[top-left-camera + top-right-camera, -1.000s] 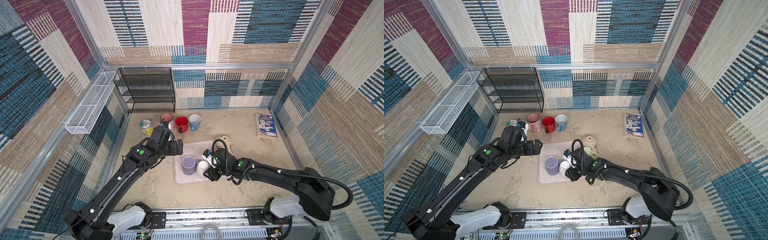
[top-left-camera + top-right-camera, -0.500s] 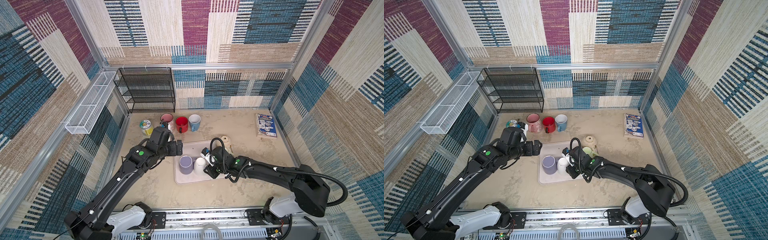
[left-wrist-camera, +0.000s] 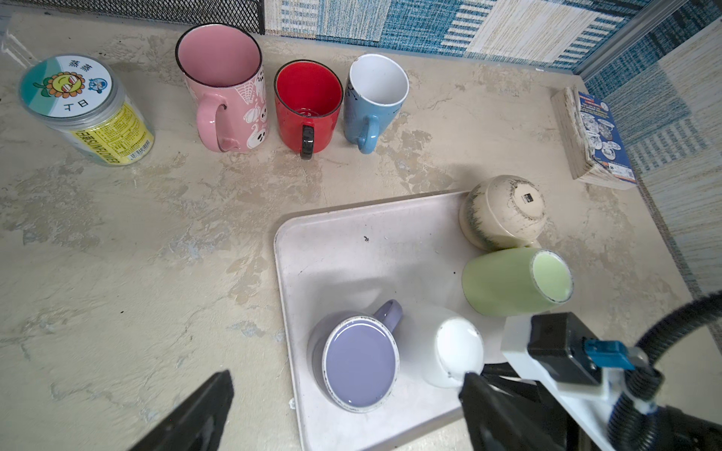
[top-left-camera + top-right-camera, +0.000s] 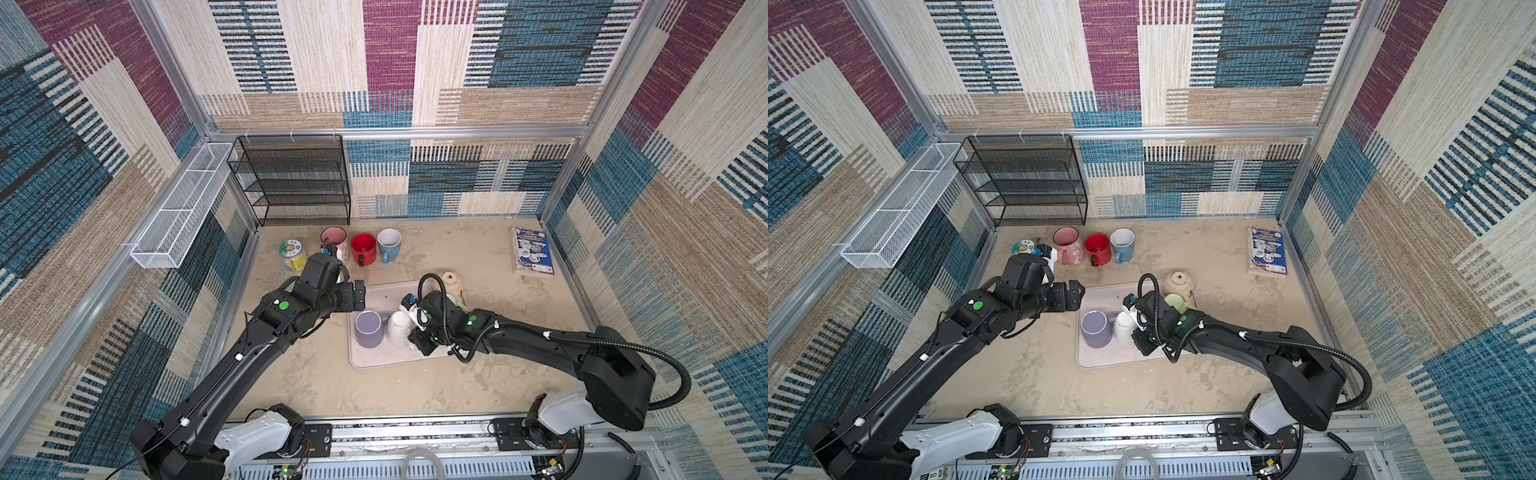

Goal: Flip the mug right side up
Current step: 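Grasp the white mug base with the right gripper and start lifting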

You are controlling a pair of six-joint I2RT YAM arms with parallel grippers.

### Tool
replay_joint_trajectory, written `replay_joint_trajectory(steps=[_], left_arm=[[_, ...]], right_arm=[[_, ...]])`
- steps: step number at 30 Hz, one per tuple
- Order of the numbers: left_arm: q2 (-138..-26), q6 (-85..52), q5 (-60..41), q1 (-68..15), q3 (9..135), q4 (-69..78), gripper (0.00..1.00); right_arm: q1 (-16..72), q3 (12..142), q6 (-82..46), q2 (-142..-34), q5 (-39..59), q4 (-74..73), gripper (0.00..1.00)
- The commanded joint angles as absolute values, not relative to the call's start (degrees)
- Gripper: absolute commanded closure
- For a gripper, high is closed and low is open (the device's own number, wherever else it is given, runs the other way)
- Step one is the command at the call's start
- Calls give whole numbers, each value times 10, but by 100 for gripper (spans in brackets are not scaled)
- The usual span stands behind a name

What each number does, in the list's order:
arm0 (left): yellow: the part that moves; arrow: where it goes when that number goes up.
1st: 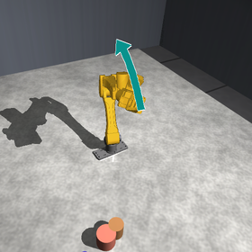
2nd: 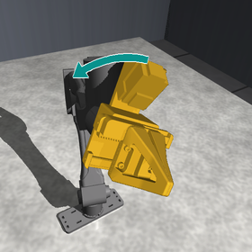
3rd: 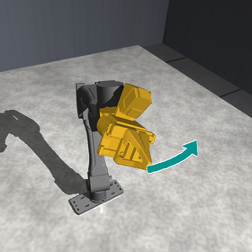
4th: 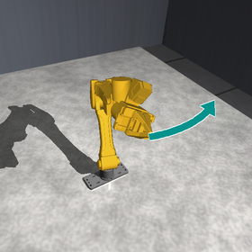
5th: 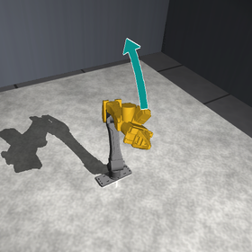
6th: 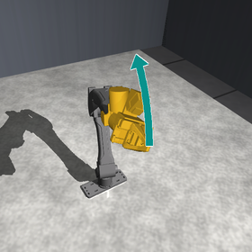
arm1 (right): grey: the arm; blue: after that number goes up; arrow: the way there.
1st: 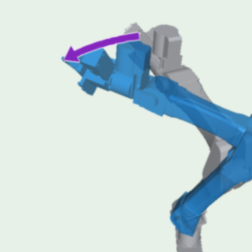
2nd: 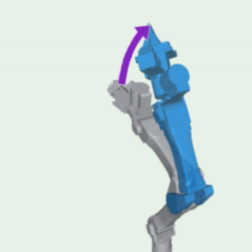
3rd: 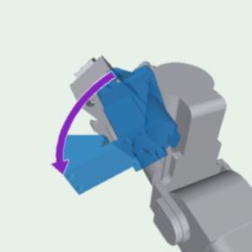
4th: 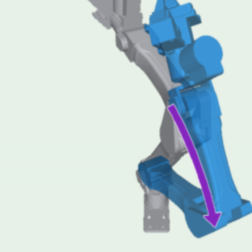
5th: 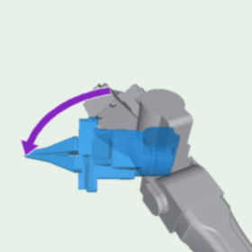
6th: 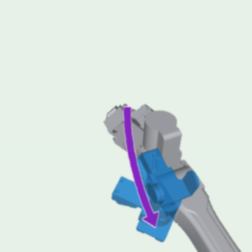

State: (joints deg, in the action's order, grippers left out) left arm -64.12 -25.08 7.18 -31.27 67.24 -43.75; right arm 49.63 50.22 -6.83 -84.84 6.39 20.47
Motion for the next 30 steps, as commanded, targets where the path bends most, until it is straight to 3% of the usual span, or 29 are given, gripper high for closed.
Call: replay_joint_trajectory(steps=[1, 4, 9, 30], left_arm=[[-639, -238, 65, -313, 673, -428, 4], [-636, -239, 63, -313, 673, -428, 4], [-629, -241, 62, -313, 670, -429, 4], [-610, -244, 61, -313, 650, -428, 4]], right_arm=[[497, 512, -75, -850, 50, 224, 68], [497, 521, -82, -856, 45, 234, 58], [497, 534, -95, -877, 41, 242, 56], [516, 588, -107, -944, -23, 278, 69]])
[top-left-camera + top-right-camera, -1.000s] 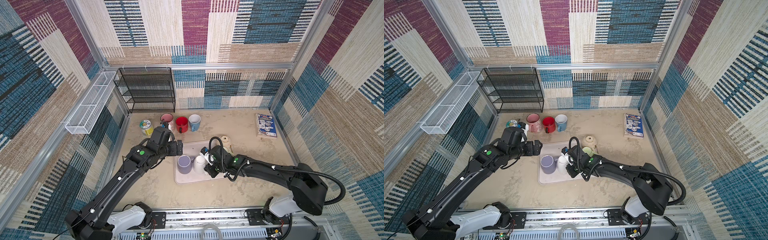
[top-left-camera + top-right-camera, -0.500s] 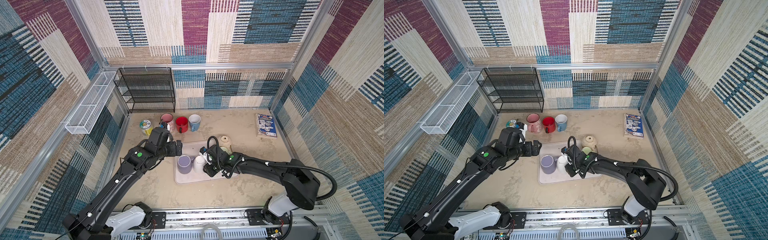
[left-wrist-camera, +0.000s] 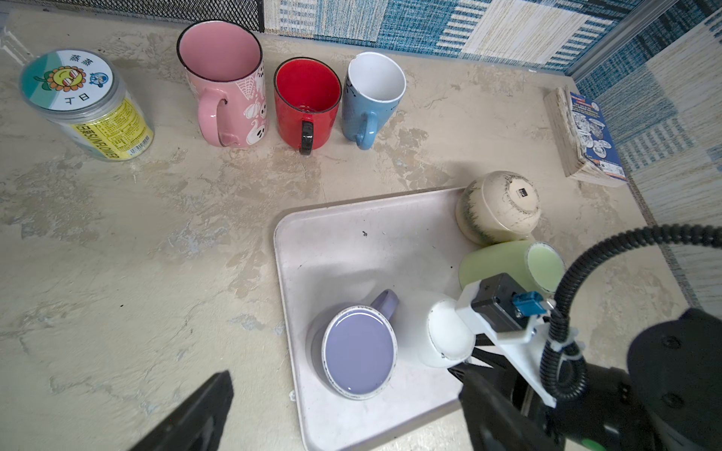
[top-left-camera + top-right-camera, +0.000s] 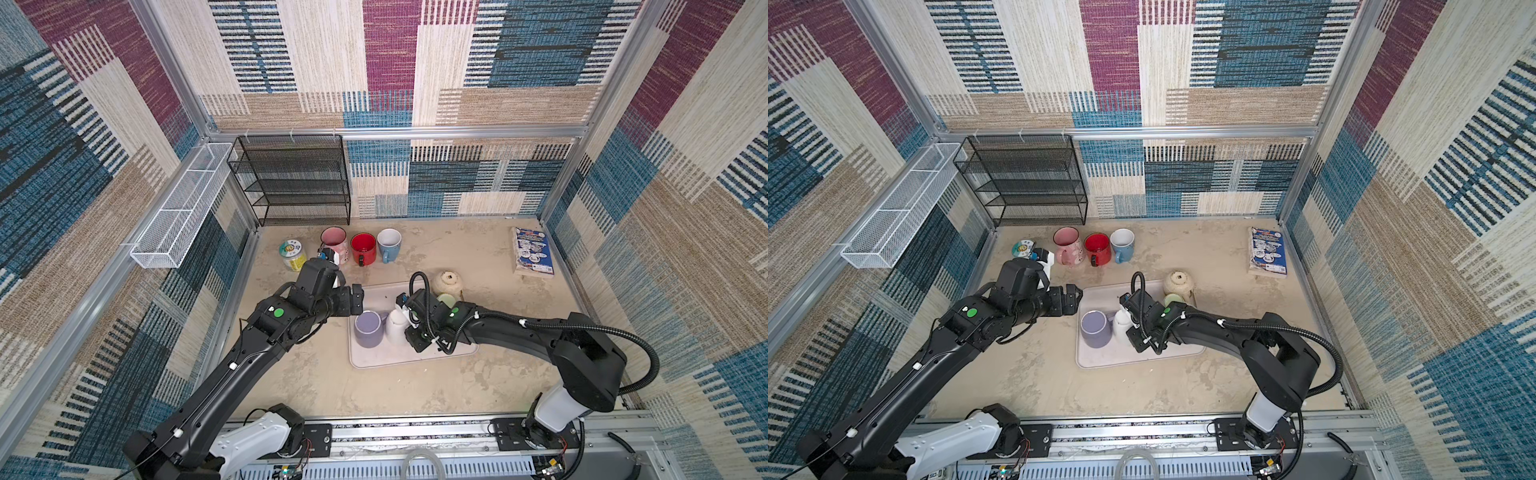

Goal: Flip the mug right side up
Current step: 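Grasp the white mug base with the right gripper and start lifting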

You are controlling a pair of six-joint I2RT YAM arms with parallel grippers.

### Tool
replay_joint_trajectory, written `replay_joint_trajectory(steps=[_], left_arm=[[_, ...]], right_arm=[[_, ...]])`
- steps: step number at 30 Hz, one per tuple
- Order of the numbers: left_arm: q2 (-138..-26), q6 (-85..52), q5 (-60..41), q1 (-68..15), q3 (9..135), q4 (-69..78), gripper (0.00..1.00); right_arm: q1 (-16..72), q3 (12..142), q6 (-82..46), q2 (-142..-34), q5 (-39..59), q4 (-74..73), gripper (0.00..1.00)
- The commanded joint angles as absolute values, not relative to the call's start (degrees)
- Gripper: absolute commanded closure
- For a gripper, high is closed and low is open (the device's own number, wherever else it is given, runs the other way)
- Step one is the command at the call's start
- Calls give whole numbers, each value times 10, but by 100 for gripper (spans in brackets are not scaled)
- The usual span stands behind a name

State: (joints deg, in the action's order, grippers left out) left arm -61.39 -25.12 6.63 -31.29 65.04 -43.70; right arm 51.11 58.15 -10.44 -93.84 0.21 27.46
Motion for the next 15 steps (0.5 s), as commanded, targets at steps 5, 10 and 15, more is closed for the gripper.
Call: replay_joint_trajectory(steps=[5, 10, 15], left_arm=[[-610, -243, 62, -313, 649, -427, 4], [-612, -243, 61, -313, 648, -425, 4], [-615, -243, 60, -313, 648, -424, 4]], right_arm=[[526, 600, -104, -963, -44, 292, 69], [528, 606, -103, -970, -54, 297, 76], [529, 609, -104, -970, -51, 297, 82]])
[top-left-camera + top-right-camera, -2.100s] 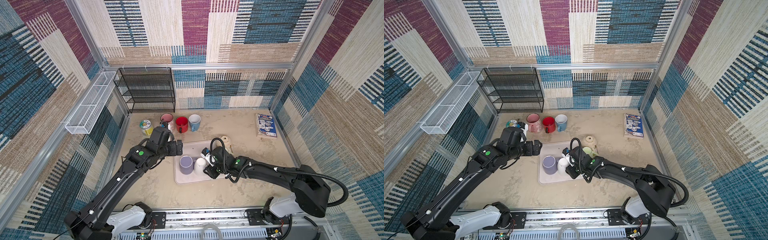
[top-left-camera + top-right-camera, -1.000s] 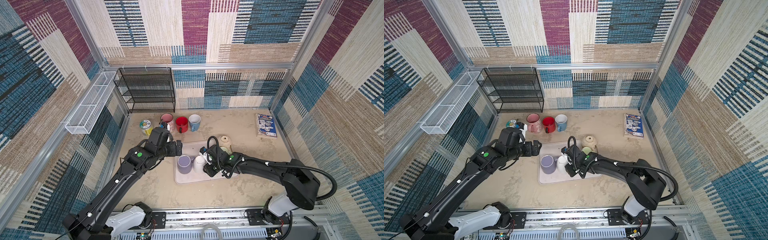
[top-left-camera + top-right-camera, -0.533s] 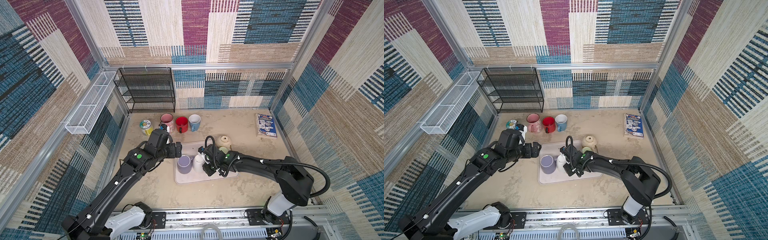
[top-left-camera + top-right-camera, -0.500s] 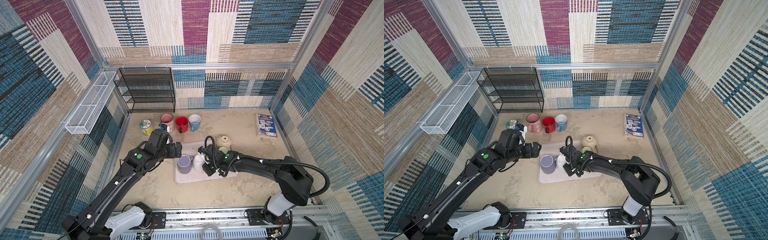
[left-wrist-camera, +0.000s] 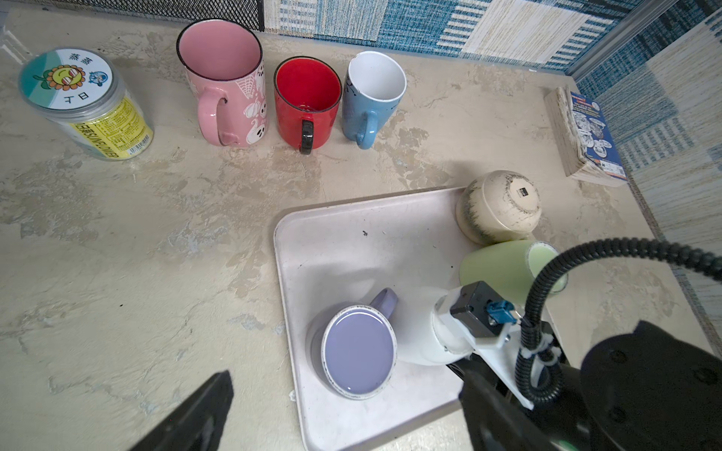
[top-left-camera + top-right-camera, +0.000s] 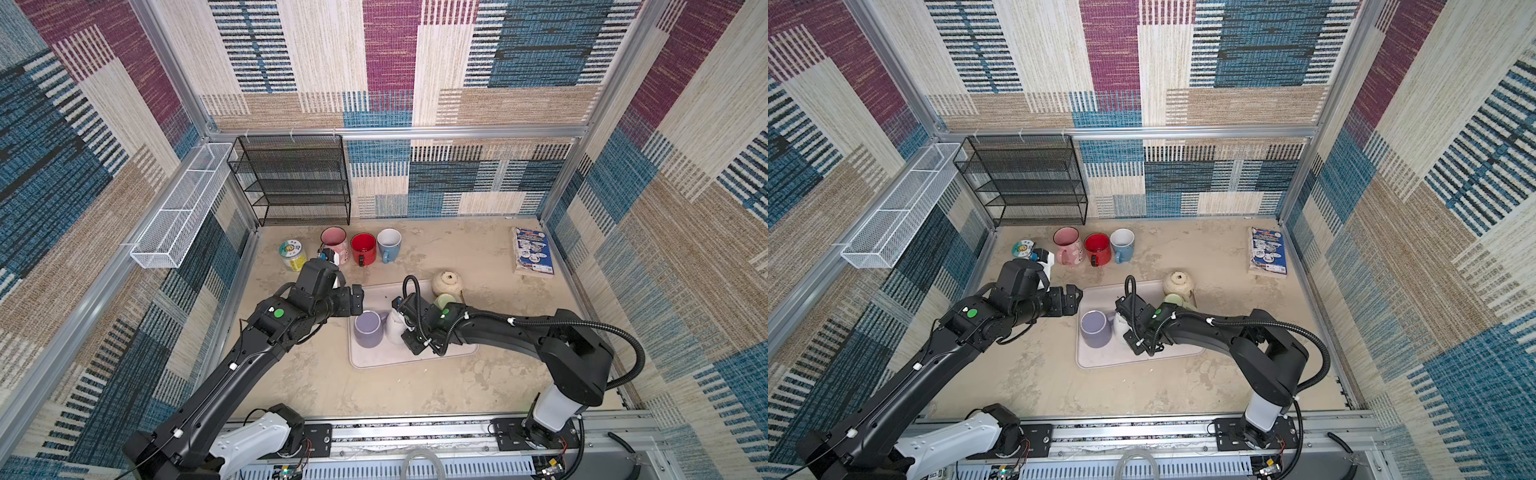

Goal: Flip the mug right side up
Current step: 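Grasp the white mug base with the right gripper and start lifting, then lift and tilt the white mug with the right gripper while the left gripper approaches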

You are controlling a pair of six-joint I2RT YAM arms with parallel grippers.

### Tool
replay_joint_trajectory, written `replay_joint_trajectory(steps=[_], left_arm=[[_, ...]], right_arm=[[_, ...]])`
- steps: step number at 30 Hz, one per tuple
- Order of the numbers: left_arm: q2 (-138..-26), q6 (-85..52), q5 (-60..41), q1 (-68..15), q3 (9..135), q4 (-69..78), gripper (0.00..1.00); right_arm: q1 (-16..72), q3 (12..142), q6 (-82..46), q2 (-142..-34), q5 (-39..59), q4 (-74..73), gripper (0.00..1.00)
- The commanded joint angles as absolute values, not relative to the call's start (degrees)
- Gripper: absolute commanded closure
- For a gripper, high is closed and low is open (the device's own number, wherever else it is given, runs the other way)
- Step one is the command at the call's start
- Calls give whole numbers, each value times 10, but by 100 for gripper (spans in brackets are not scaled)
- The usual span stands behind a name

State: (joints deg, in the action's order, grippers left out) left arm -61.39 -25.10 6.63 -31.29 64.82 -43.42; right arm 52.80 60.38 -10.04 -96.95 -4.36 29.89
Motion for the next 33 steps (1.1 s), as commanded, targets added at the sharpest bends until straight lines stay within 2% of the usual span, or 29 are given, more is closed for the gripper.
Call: replay_joint_trajectory(steps=[1, 8, 12, 18, 25, 33], left_arm=[[-615, -243, 61, -313, 648, -424, 4], [-623, -243, 59, -313, 650, -423, 4], [-625, -243, 57, -313, 652, -423, 4], [-624, -243, 58, -313, 655, -422, 4], [-622, -243, 58, -313, 652, -423, 4], [-621, -248, 60, -313, 643, -419, 2]], right_arm=[[529, 609, -103, -970, -49, 297, 83], [528, 614, -99, -972, -39, 296, 87], [529, 615, -99, -970, -42, 297, 75], [529, 624, -99, -967, -55, 306, 72], [529, 618, -103, -972, -56, 301, 82], [529, 612, -107, -965, -60, 293, 100]])
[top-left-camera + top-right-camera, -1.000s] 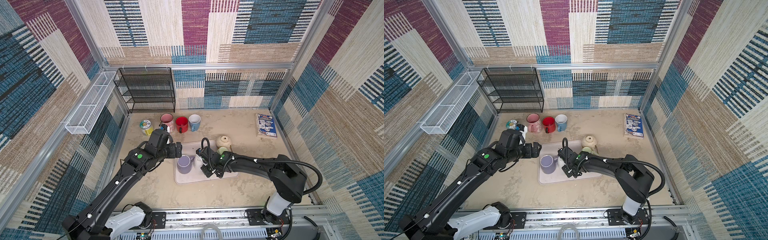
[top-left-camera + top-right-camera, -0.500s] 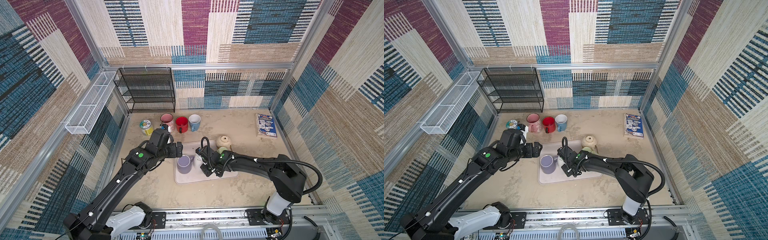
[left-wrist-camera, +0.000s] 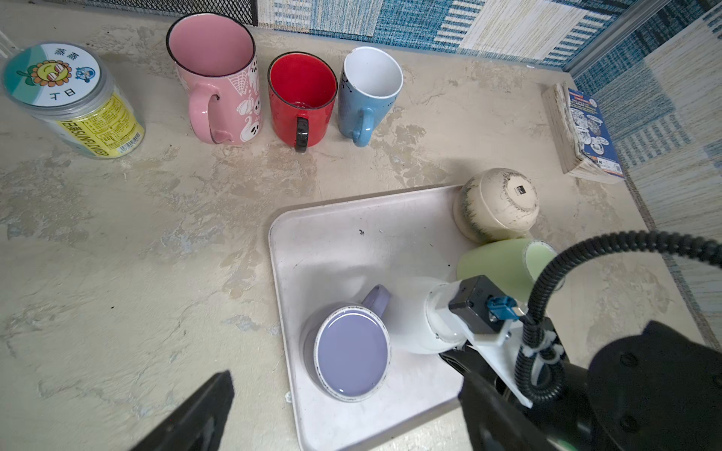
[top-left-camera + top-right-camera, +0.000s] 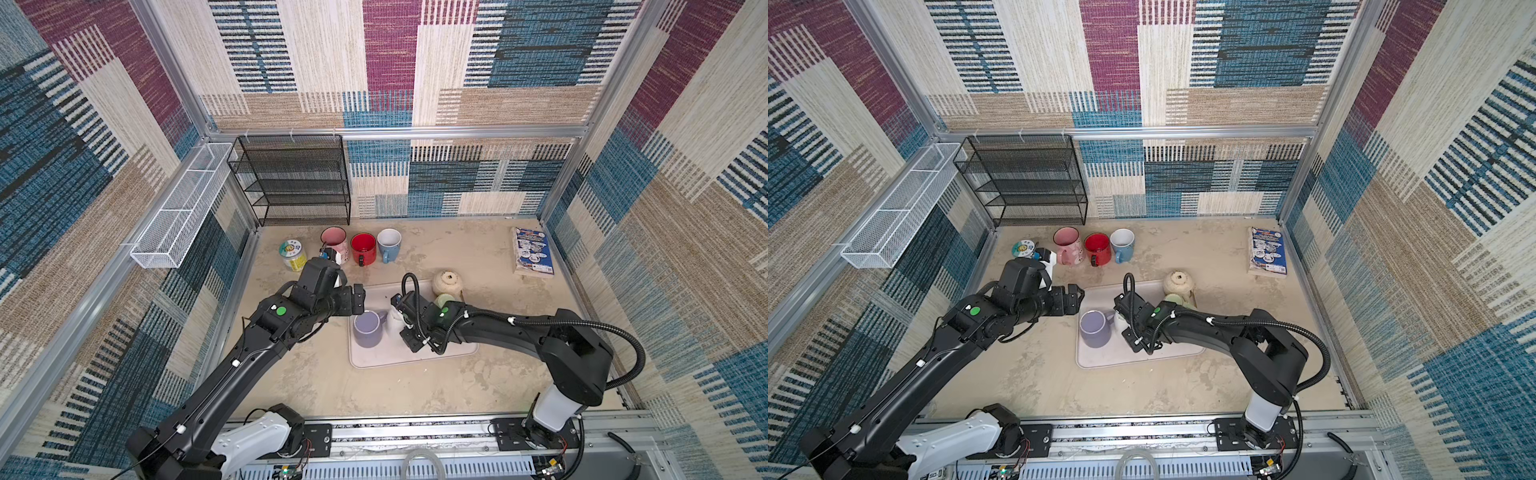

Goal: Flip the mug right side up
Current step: 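Lift and tilt the white mug with the right gripper while the left gripper approaches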

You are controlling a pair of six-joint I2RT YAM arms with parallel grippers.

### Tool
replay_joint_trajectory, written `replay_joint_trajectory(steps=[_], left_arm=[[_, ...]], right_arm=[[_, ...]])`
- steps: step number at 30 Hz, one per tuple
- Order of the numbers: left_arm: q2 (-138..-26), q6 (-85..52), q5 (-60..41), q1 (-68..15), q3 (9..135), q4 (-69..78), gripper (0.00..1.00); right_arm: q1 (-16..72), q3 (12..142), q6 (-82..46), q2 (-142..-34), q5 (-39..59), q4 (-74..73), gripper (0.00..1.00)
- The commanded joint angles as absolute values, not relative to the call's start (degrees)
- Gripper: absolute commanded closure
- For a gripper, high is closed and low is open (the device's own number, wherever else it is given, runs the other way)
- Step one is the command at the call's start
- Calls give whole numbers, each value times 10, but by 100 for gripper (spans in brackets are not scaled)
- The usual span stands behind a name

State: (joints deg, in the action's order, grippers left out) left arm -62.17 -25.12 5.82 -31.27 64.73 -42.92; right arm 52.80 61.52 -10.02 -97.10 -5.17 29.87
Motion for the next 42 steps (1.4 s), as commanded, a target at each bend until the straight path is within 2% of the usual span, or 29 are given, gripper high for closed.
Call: replay_joint_trajectory(steps=[1, 6, 13, 21, 24, 30, 36, 42], left_arm=[[-621, -253, 62, -313, 639, -417, 0], [-607, -269, 66, -313, 613, -381, 0], [-639, -296, 68, -313, 644, -404, 0], [-668, -275, -36, -314, 668, -391, 3], [-641, -268, -127, -314, 618, -297, 9], [-634, -278, -228, -314, 577, -197, 13], [-630, -351, -353, -314, 473, 22, 18], [-632, -380, -408, -314, 437, 151, 30]], right_arm=[[529, 611, -107, -960, -62, 290, 100], [529, 587, -110, -904, -80, 249, 100], [527, 547, -109, -797, -64, 179, 100], [481, 486, -126, -669, 29, 88, 100], [445, 463, -134, -628, 86, 56, 100], [395, 429, -146, -567, 169, 4, 100], [352, 387, -178, -510, 243, -80, 100], [314, 373, -204, -502, 326, -139, 100]])
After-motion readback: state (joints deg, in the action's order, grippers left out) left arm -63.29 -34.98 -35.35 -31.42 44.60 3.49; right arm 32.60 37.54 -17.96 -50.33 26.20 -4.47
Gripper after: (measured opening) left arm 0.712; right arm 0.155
